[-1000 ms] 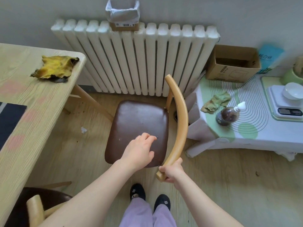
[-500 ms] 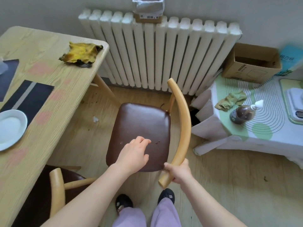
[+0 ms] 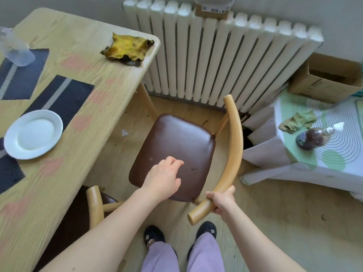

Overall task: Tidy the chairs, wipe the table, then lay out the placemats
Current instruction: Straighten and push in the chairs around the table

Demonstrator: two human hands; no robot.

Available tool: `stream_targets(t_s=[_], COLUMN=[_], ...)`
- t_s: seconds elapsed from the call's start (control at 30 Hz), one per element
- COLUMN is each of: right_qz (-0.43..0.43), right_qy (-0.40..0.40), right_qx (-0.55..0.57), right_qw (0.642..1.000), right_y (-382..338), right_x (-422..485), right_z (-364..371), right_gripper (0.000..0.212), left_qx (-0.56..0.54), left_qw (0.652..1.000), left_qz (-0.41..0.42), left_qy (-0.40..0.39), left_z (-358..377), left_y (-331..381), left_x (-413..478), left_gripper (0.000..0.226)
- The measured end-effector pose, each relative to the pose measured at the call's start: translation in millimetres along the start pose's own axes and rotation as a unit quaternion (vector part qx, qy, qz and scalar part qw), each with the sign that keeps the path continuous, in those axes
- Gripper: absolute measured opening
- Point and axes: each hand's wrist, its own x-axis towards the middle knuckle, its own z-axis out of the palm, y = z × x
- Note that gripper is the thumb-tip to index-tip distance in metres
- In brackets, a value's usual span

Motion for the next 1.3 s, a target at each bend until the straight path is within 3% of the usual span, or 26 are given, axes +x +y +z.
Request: stream_targets(t_s=[0.47,0.8,0.97,1.3], right_qz=[-0.019,-0.045,-0.059,-0.055], right_qy=[-0.072,-0.137,-0.115,-0.109], right_qx=[-0.048,-0.071,-0.085,-0.052], right_qw=[0.996,0.987,0.988,0.991], right_y=[-26,-25,-7,-45], right_x=[-24,-46,-61,-59], right_z=[85,125,141,193], right_gripper=[0.087,0.079,0.09,0.091], left_qx=[-0.015,-0.003,-0.047,-0.162], left_qw=[0.999,0.99,0.977,0.965], left_qz=[-0.031,-0.135,-0.203,-0.191], left_qy=[0.009,0.049,0.057,0.083], left_z=[-3,-4,-5,-13], left_y=[-62,-117,-140,-152], left_x=[-32,-59,-71,-77], left_gripper=[0.049,0.05,0.052,0.048])
